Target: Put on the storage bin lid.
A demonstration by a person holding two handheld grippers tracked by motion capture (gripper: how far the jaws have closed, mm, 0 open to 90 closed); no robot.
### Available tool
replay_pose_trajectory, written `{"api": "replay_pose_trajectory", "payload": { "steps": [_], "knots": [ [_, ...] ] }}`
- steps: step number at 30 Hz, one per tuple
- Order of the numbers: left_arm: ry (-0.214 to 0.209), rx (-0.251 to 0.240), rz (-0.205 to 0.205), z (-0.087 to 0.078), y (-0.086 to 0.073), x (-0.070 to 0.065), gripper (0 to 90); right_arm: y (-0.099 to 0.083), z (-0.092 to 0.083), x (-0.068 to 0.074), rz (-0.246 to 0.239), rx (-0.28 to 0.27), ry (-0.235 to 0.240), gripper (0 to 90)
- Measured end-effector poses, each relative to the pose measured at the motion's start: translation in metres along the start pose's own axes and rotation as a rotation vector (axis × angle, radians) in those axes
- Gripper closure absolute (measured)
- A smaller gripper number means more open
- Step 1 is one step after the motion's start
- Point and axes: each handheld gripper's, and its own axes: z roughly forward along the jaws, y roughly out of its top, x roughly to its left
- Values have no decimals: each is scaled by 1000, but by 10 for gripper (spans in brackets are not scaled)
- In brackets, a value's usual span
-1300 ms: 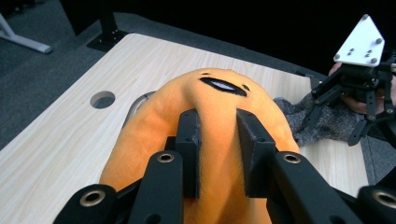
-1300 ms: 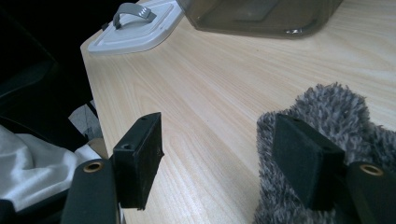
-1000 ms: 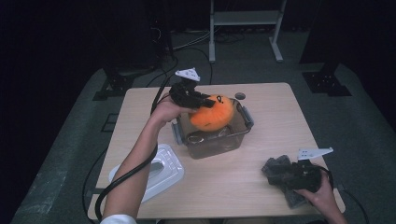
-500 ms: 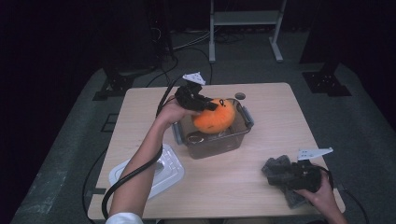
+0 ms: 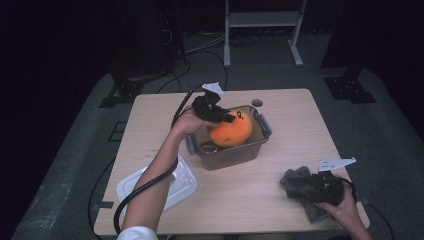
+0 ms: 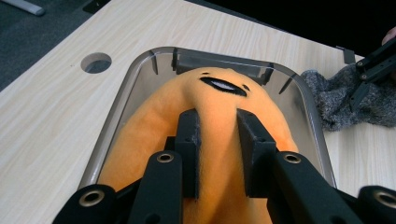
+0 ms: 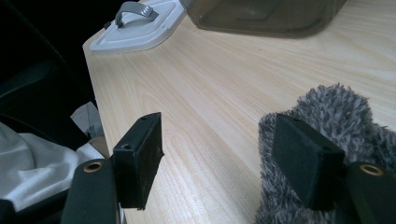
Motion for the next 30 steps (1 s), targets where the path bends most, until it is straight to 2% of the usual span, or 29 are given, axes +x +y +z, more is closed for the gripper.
{"api": "replay_pose_trajectory", "payload": {
  "steps": [30],
  "knots": [
    [-6, 95, 14, 29, 2, -2, 715, 0, 0, 1, -4, 1, 6, 326]
  ]
}}
